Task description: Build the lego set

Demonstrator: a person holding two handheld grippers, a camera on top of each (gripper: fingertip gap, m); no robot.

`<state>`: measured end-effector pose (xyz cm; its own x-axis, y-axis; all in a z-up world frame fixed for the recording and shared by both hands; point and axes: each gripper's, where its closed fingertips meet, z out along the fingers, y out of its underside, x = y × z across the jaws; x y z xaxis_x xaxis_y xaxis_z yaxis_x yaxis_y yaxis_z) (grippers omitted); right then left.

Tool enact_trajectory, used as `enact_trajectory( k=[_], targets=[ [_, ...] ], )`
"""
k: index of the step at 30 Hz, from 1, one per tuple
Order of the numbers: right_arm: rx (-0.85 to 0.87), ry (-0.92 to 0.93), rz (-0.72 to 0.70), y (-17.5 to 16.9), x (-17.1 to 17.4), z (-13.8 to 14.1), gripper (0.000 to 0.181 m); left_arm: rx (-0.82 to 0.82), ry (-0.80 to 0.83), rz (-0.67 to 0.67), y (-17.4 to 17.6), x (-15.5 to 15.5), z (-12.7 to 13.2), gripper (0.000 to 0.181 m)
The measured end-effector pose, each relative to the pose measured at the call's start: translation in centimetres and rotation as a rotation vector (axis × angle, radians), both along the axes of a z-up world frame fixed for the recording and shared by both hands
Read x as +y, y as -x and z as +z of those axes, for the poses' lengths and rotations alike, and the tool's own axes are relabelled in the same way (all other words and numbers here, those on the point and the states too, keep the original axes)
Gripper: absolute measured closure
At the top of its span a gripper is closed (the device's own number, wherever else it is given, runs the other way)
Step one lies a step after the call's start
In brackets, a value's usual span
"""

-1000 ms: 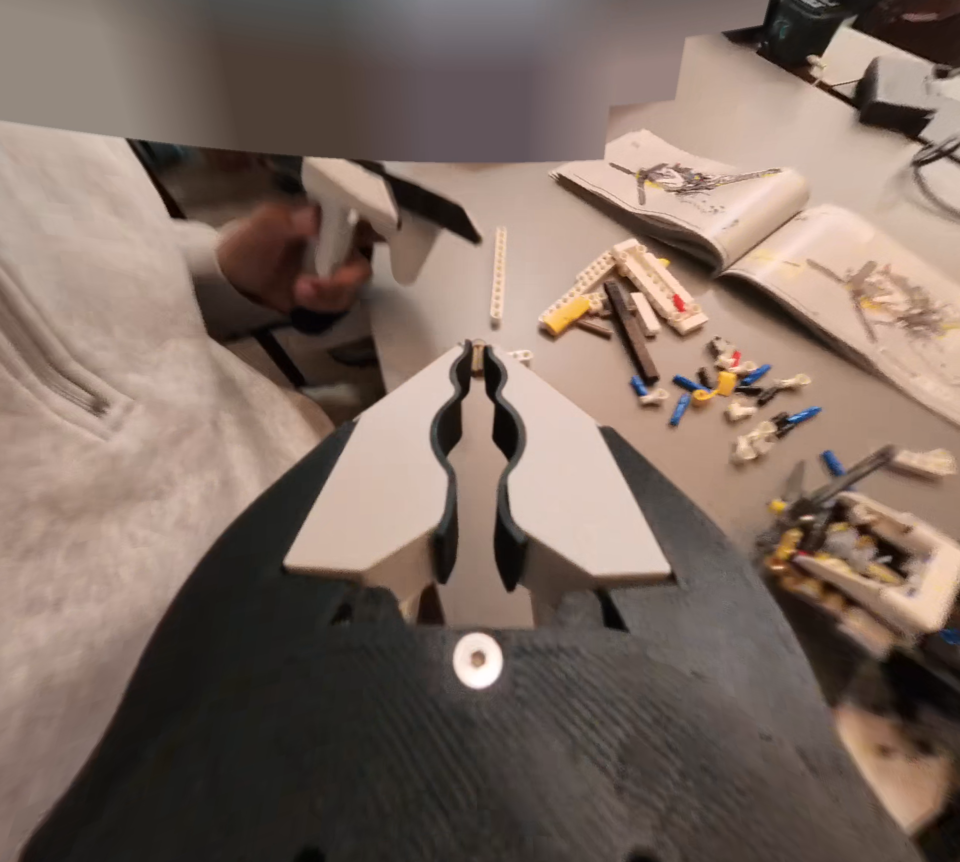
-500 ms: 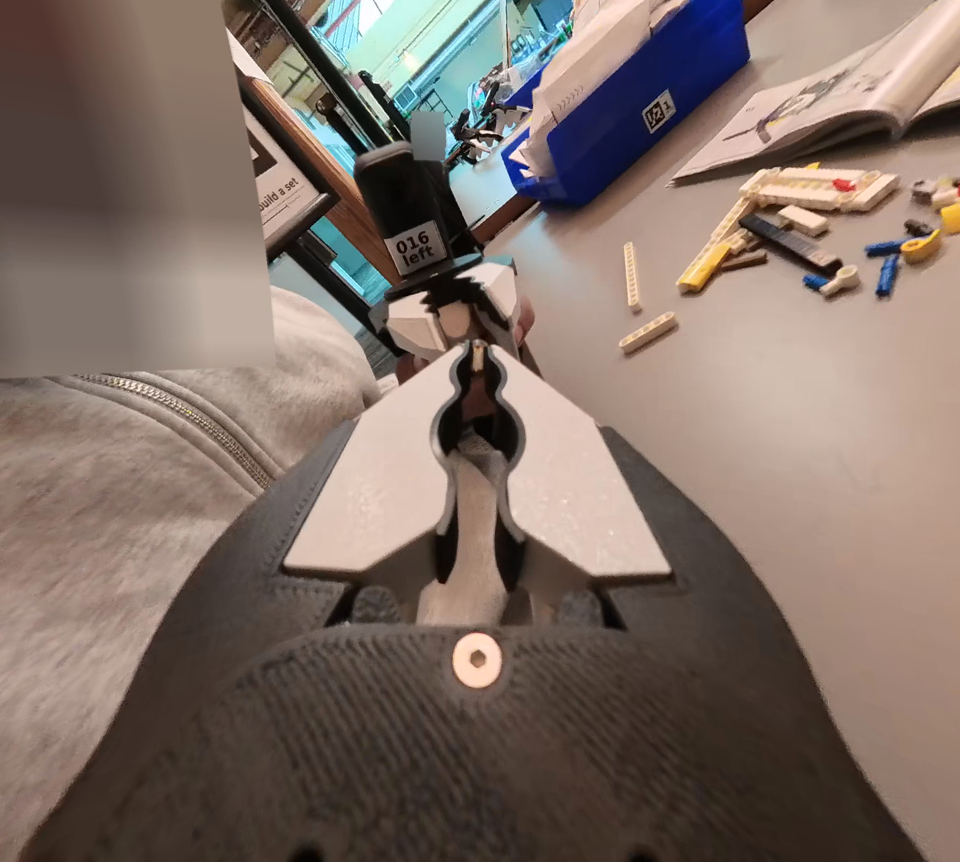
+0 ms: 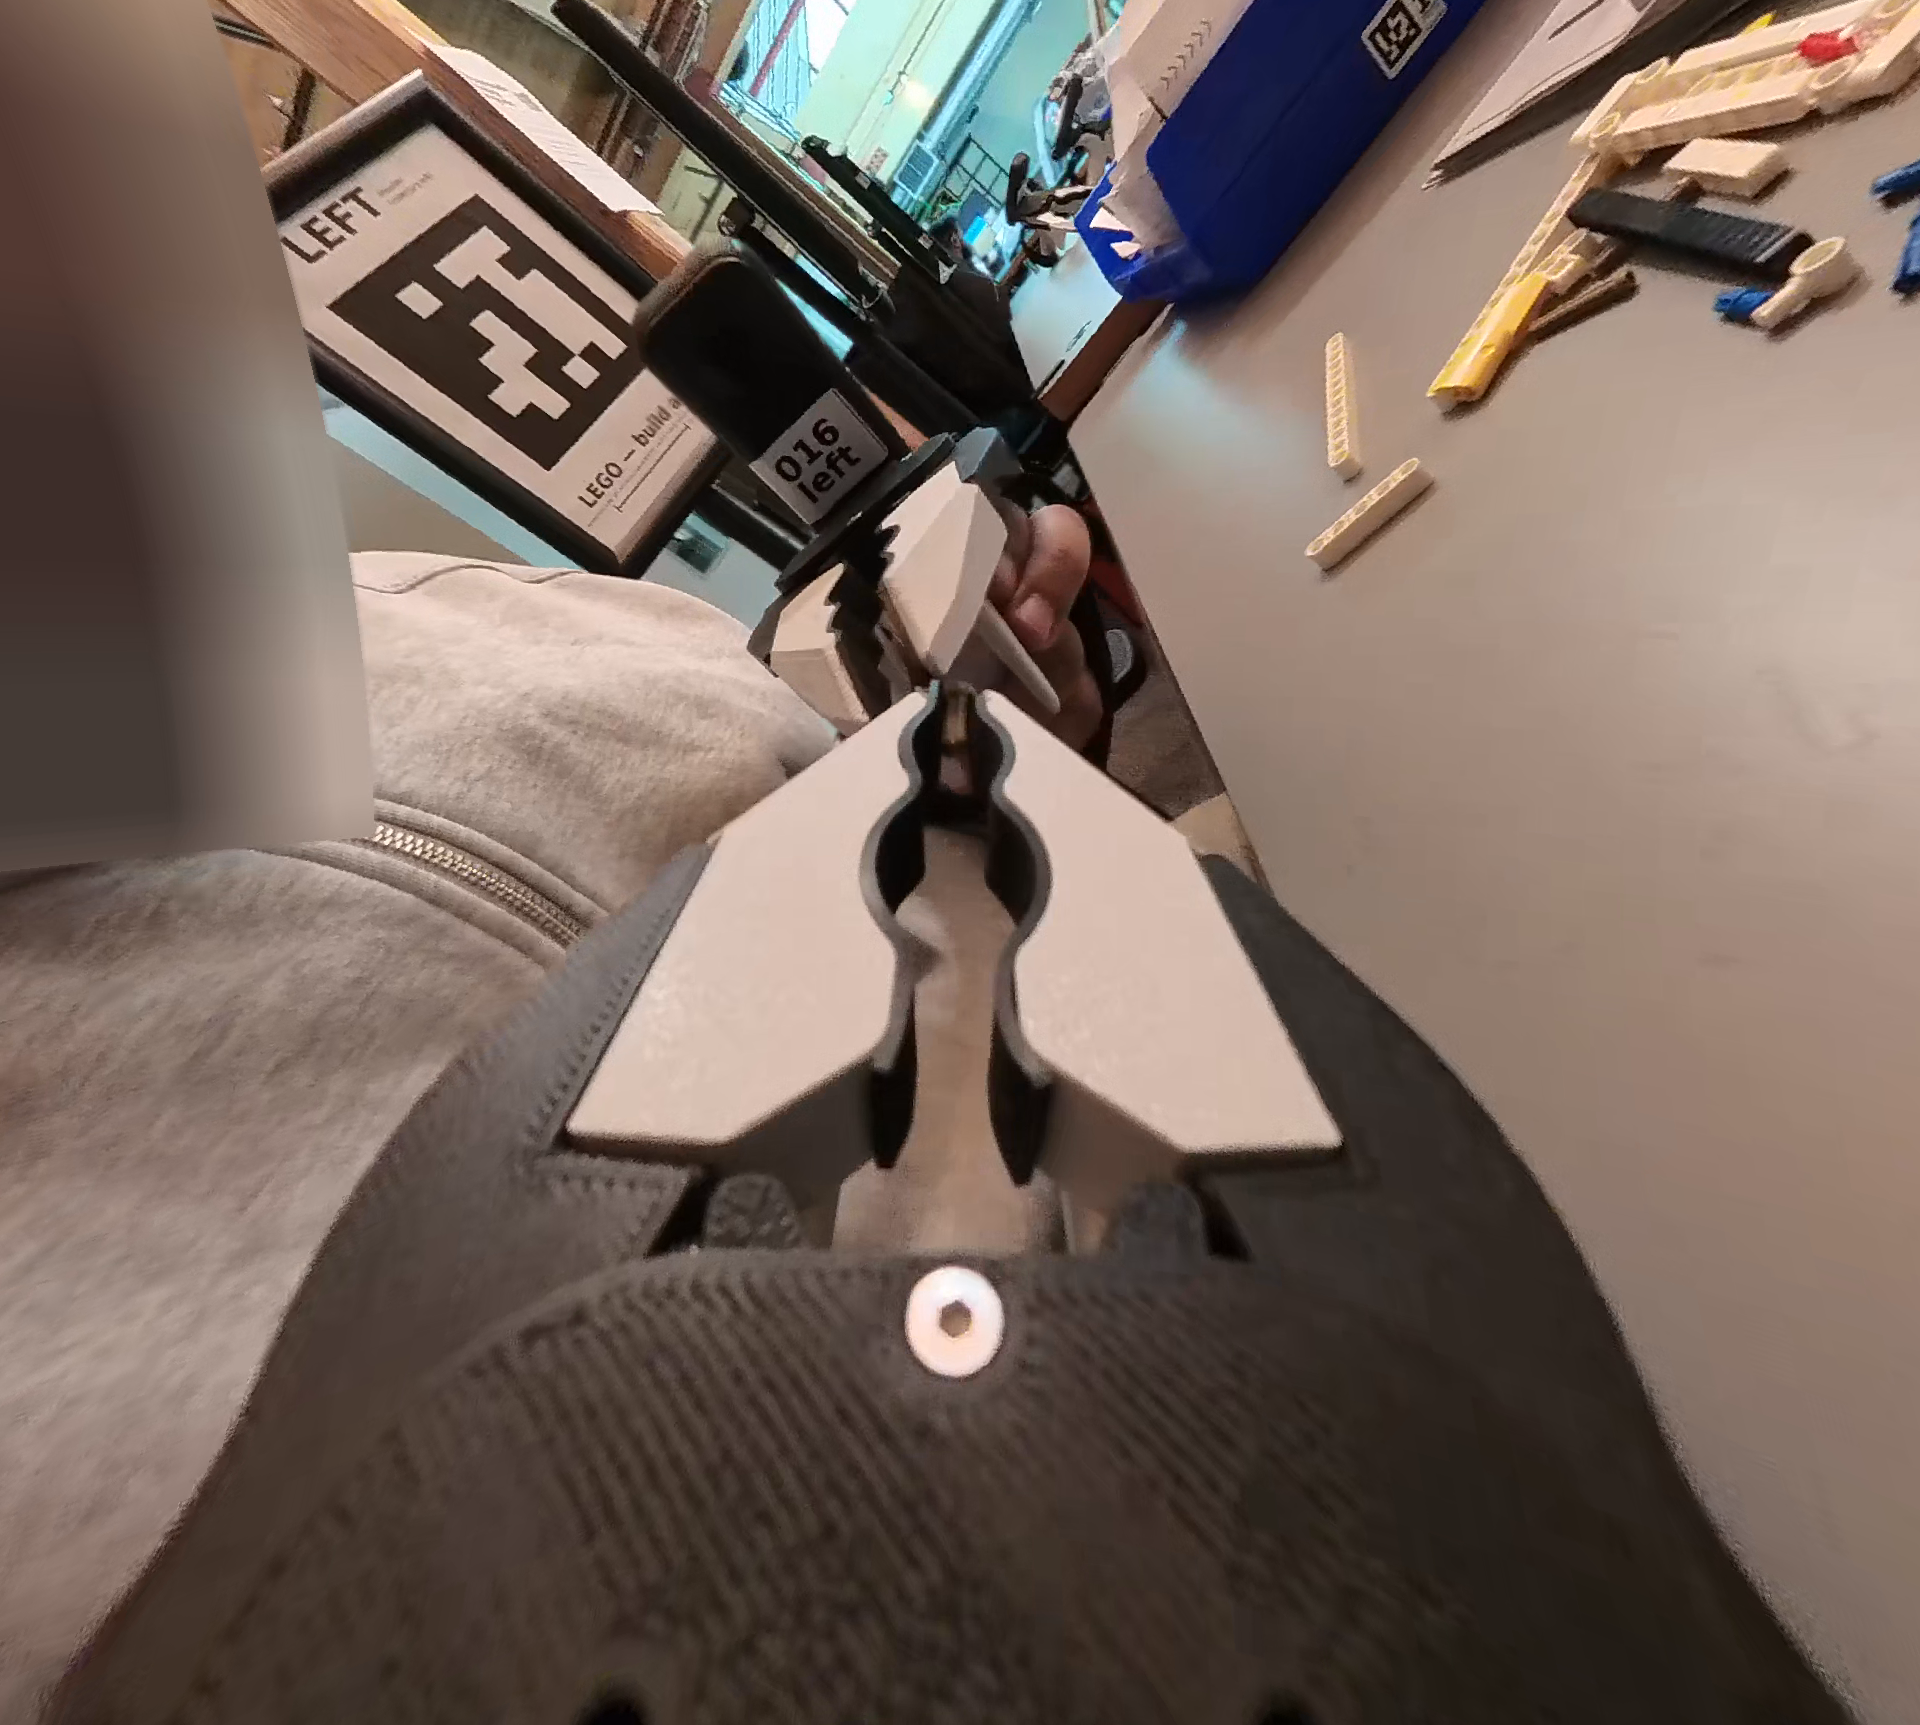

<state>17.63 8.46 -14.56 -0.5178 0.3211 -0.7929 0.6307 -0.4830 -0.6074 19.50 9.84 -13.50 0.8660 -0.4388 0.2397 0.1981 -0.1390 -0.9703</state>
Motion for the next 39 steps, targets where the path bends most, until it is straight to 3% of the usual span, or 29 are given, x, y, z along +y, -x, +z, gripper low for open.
enact_trajectory(
  k=[6, 13, 16, 20, 39],
  targets=[
    [-0.016, 0.027, -0.037, 0.2, 1.0, -0.3, 0.179, 0.059, -0.003, 0.043, 0.1, 0.7, -0.1, 0.181],
    [-0.015, 0.014, -0.069, 0.4, 1.9, -0.5, 0.18, 0.01, 0.019, 0.034, 0.3, 1.4, -0.4, 0.181],
    [-0.026, 0.018, -0.081, 0.6, 2.3, -0.8, 0.18, -0.003, 0.027, 0.043, 0.6, 1.7, -0.6, 0.166],
    [-0.03, 0.009, -0.077, 0.7, 2.4, -1.0, 0.18, 0.027, 0.047, 0.068, 0.9, 2.1, -1.0, 0.162],
    [-0.035, 0.038, -0.11, 2.4, 2.2, -1.1, 0.179, 0.103, 0.044, 0.131, 2.2, 1.9, -1.3, 0.173]
  ],
)
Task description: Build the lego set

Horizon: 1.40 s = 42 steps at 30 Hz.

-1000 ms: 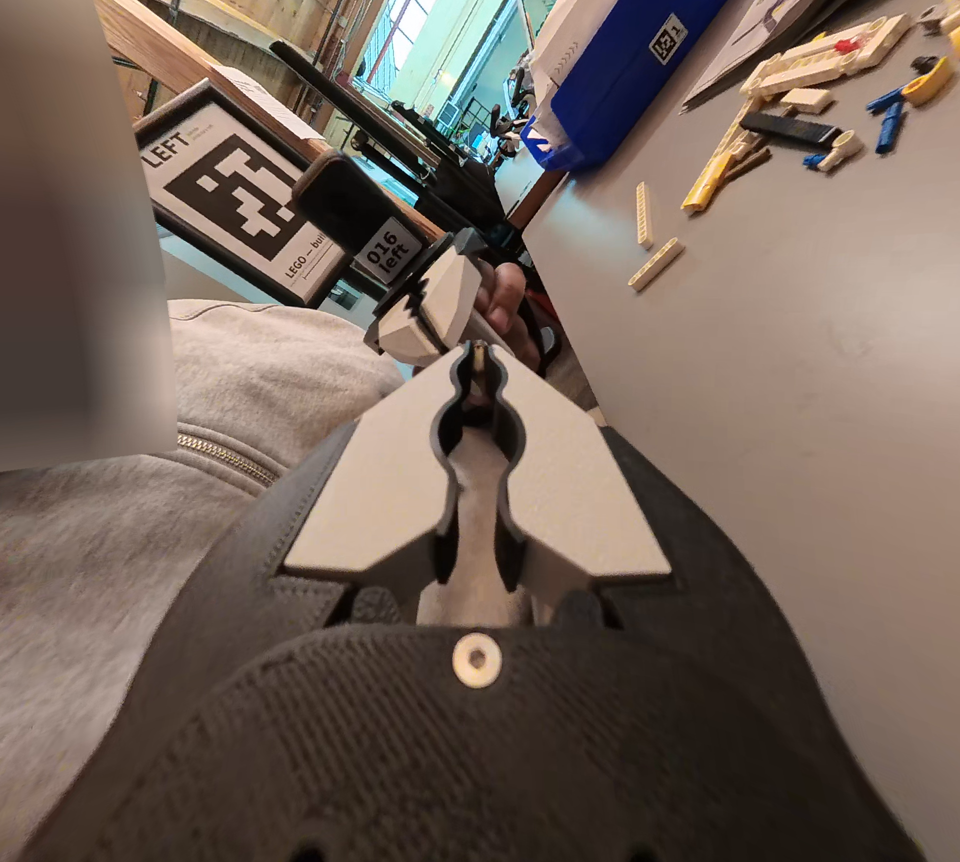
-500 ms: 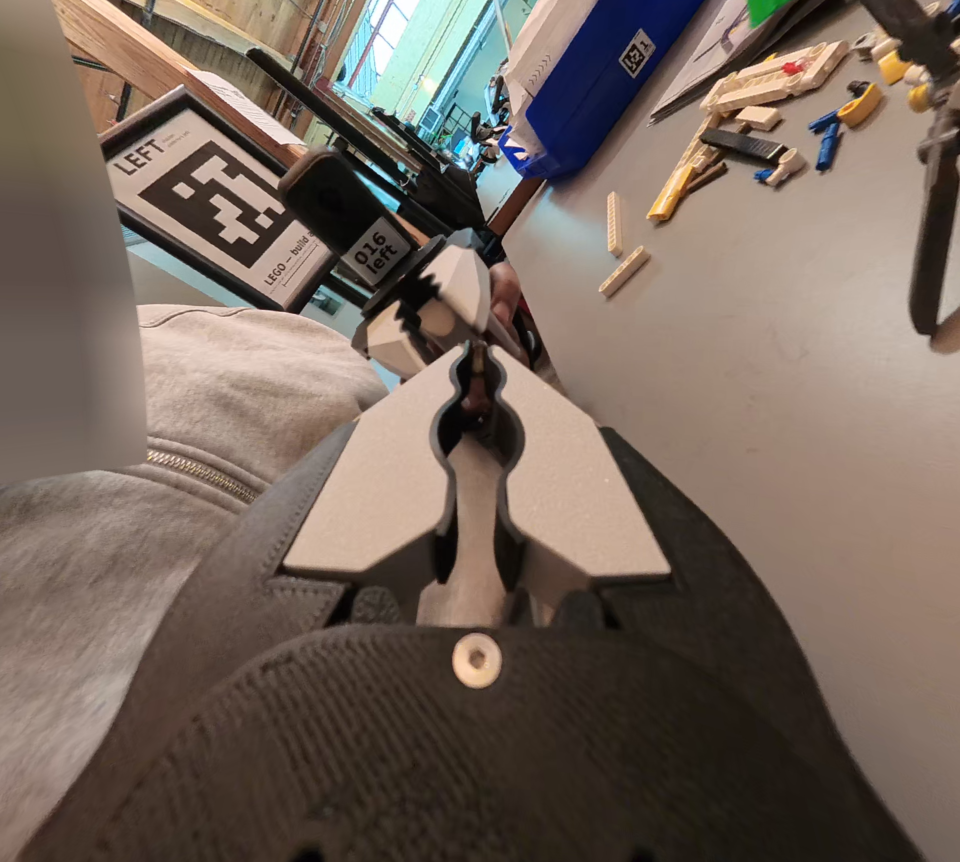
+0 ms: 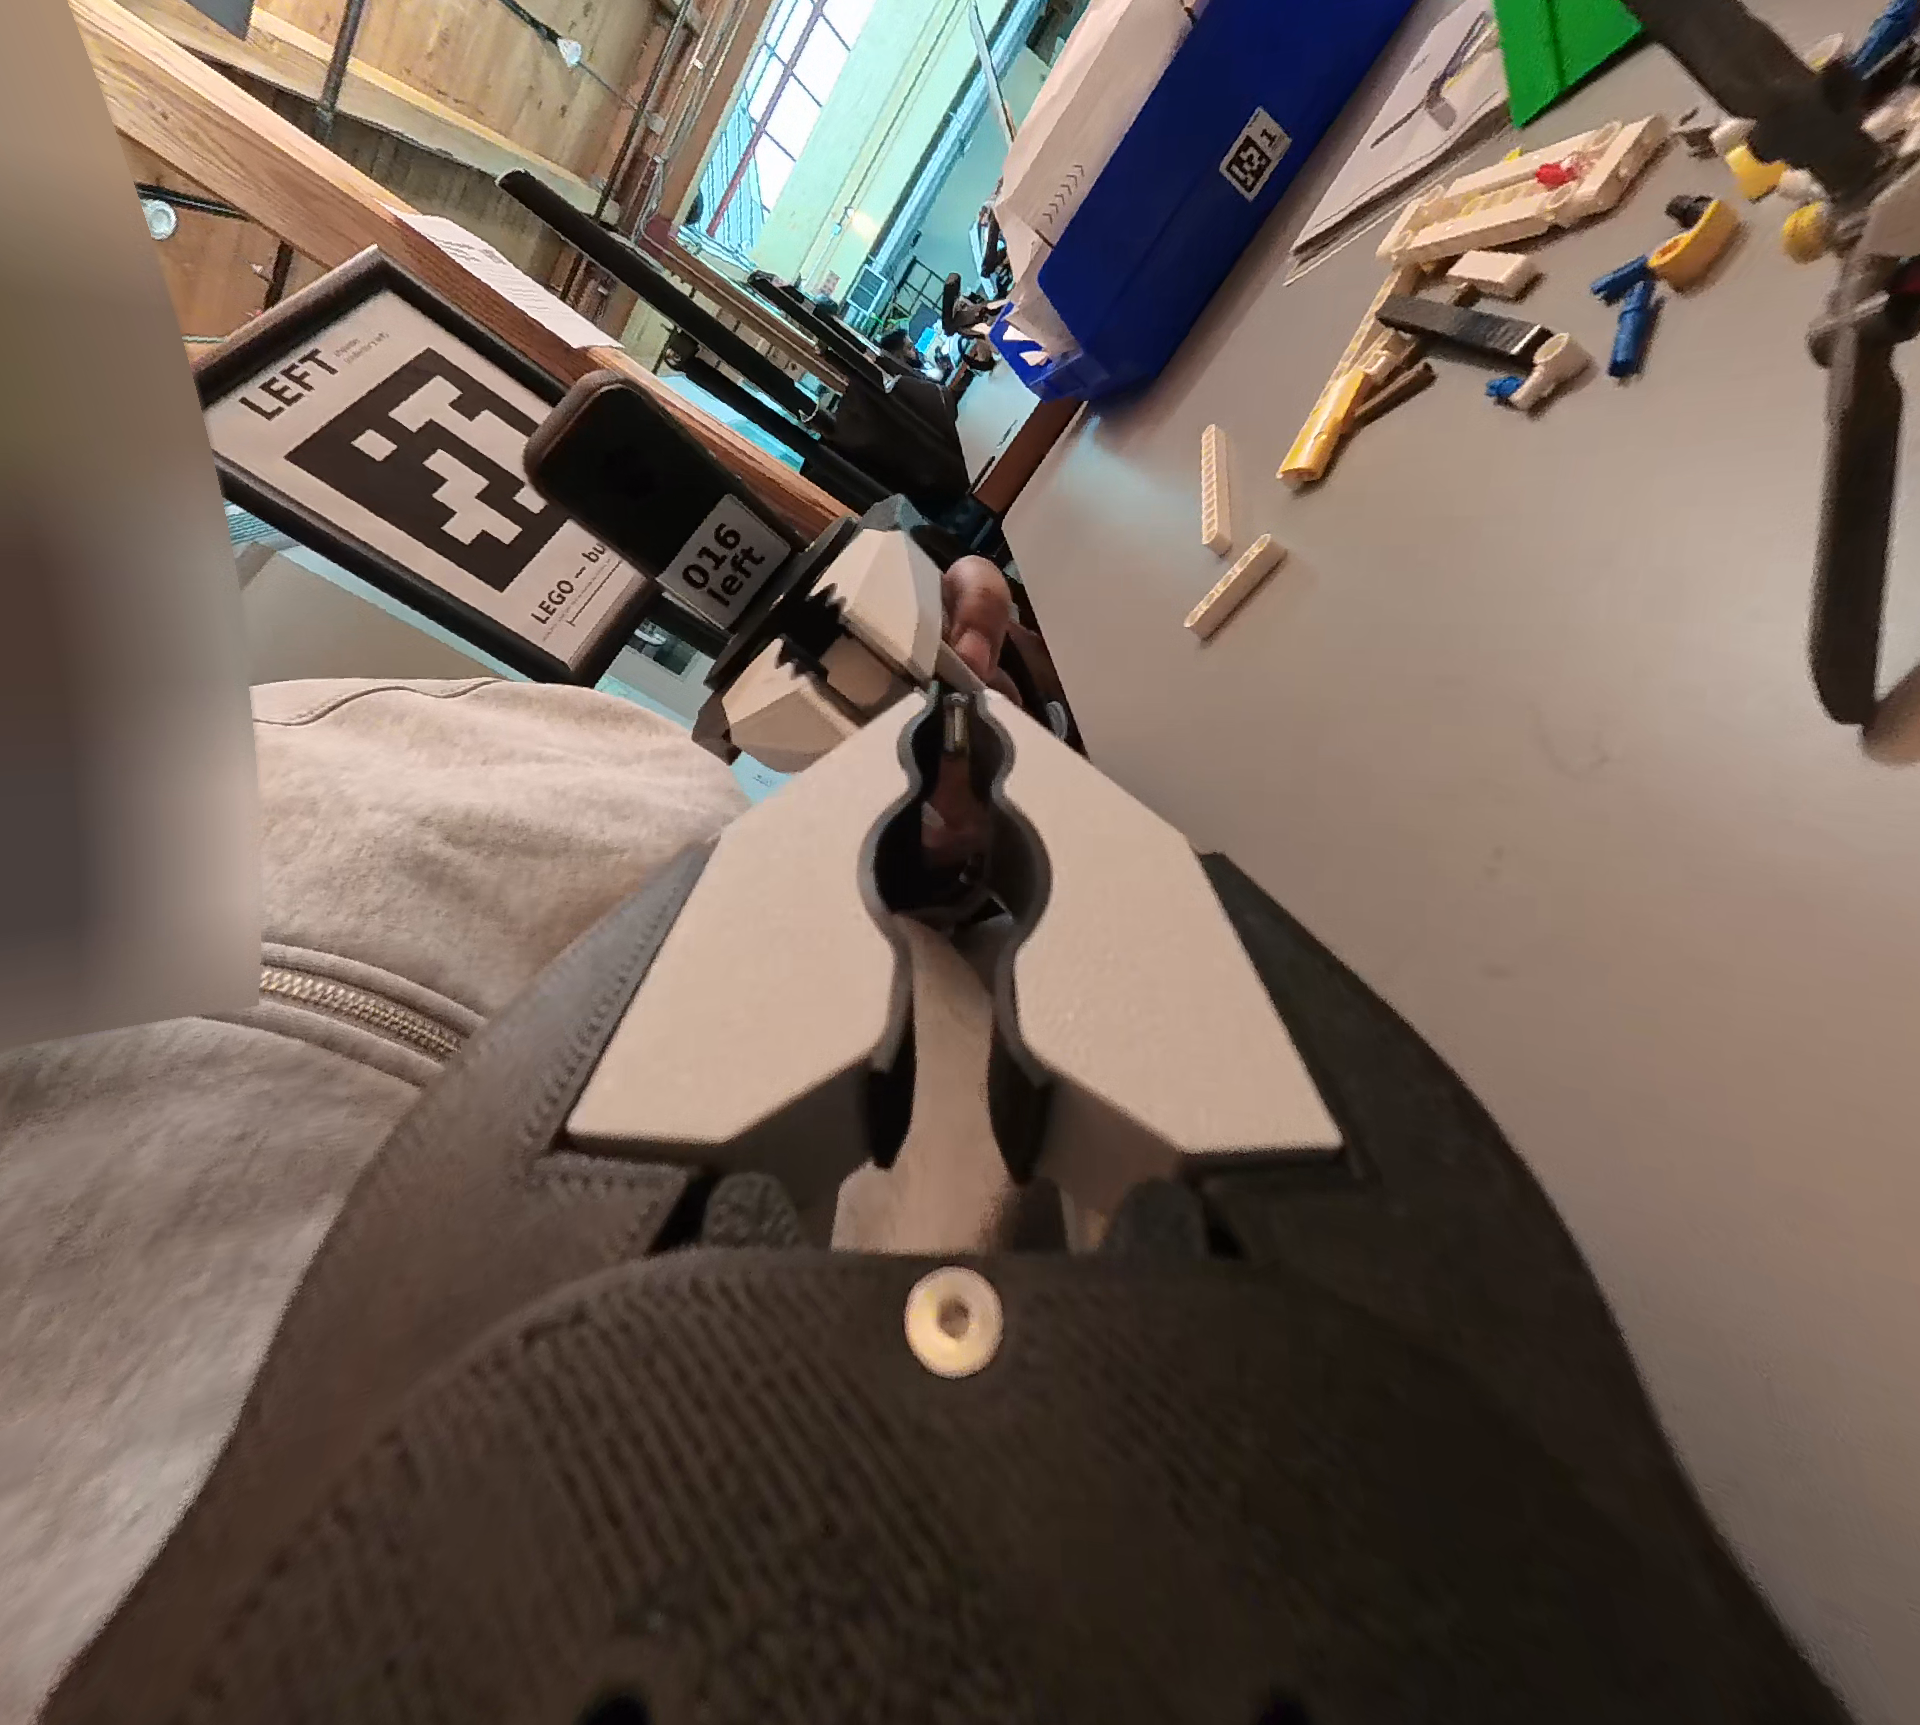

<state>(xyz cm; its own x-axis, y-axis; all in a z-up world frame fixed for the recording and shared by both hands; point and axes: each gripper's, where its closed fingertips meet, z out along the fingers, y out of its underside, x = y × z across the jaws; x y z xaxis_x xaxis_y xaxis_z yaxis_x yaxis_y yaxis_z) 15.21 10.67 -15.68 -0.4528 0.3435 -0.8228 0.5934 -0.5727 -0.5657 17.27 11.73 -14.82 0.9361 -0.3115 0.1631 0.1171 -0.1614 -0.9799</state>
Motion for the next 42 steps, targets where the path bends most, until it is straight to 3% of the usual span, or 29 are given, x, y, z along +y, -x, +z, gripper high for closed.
enact_trajectory(
  k=[6, 19, 25, 29, 37, 42],
  targets=[
    [-0.003, -0.006, -0.016, 0.0, 0.4, -0.1, 0.179, 0.009, 0.001, 0.02, 0.8, -0.2, -0.1, 0.165],
    [0.007, 0.026, -0.005, 0.2, 0.1, 0.3, 0.179, 0.098, 0.04, 0.044, 0.9, -0.2, -1.2, 0.175],
    [0.075, -0.047, -0.151, 1.1, 2.2, 1.0, 0.177, 0.028, 0.023, 0.117, 2.7, -0.3, -0.7, 0.175],
    [0.174, -0.365, -0.279, 1.5, 3.1, 0.8, 0.173, -0.173, 0.012, 0.178, 4.8, -0.3, -0.3, 0.175],
    [0.552, -1.338, -0.523, 2.9, 2.2, 0.8, 0.162, -1.035, -0.095, 0.011, 7.1, 0.1, 1.0, 0.176],
    [0.702, -1.688, -0.561, 3.6, 0.9, 0.6, 0.164, -1.179, -0.081, -0.039, 6.5, 0.6, 0.3, 0.176]
  ],
)
